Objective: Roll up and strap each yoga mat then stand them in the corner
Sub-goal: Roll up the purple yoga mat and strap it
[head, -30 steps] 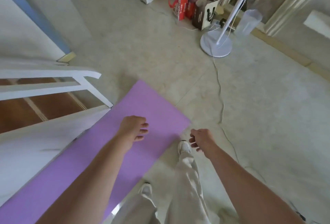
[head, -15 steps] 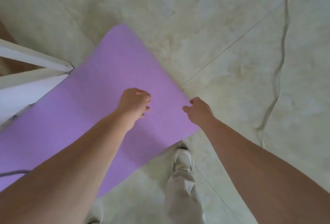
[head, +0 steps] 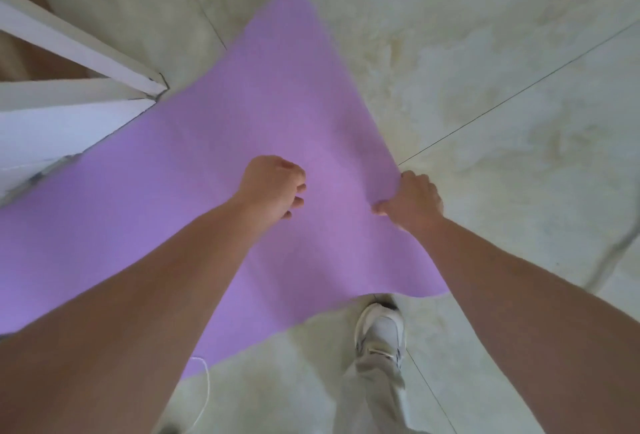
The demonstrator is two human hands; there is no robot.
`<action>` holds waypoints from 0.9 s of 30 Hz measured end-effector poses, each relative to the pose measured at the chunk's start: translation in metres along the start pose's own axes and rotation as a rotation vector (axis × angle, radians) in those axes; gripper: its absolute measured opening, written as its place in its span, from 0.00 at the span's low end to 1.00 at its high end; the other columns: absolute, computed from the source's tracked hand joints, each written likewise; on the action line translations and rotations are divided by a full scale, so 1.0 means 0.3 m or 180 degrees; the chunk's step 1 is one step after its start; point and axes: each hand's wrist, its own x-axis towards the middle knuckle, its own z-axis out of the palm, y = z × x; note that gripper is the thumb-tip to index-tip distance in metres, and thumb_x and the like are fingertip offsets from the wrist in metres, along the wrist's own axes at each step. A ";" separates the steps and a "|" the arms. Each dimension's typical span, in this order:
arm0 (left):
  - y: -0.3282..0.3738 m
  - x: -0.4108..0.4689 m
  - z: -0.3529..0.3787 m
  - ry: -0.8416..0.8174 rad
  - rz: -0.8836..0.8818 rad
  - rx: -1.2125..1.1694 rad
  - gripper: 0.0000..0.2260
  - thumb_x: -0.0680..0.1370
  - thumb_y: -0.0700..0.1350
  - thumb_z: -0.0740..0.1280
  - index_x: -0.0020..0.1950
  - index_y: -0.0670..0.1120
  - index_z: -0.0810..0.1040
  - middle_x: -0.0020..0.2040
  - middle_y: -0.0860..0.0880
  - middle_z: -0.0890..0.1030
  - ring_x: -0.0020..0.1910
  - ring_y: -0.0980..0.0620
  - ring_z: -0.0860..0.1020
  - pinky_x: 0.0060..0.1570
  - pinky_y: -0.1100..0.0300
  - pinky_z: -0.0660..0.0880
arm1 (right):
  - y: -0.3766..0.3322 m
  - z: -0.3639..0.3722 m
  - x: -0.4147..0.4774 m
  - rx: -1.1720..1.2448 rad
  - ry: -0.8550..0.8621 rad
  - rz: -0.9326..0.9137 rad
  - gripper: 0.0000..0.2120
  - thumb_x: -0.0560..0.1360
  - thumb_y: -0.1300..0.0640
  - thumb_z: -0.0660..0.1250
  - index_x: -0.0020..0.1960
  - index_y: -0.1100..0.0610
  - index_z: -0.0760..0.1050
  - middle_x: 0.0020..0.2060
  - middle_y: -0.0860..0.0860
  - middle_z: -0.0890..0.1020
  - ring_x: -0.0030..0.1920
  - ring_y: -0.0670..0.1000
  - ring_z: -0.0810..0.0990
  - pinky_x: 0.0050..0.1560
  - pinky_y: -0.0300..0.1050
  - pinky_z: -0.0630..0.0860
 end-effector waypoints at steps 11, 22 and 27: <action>0.176 -0.738 -0.475 -0.0152 0.2077 0.3900 0.36 0.75 0.44 0.67 0.80 0.49 0.54 0.79 0.44 0.55 0.79 0.42 0.52 0.77 0.45 0.49 | -0.378 -0.263 -0.985 -0.1155 0.0959 -0.2035 0.19 0.73 0.56 0.71 0.61 0.57 0.70 0.52 0.51 0.76 0.50 0.54 0.80 0.34 0.46 0.70; -0.208 -1.629 -1.504 -0.0611 0.0845 0.4058 0.40 0.54 0.58 0.82 0.63 0.54 0.72 0.56 0.54 0.79 0.55 0.46 0.78 0.58 0.49 0.76 | -0.625 -0.326 -2.226 -0.1147 0.1757 -0.3320 0.27 0.60 0.60 0.74 0.58 0.61 0.74 0.52 0.56 0.81 0.46 0.60 0.81 0.42 0.52 0.80; -0.582 -1.859 -1.602 0.0257 0.1806 0.4380 0.27 0.61 0.55 0.79 0.55 0.51 0.73 0.52 0.52 0.79 0.53 0.48 0.78 0.56 0.54 0.73 | -0.812 -0.221 -2.667 -0.0415 0.0049 -0.2212 0.44 0.69 0.42 0.74 0.78 0.49 0.56 0.74 0.48 0.64 0.72 0.52 0.65 0.69 0.48 0.66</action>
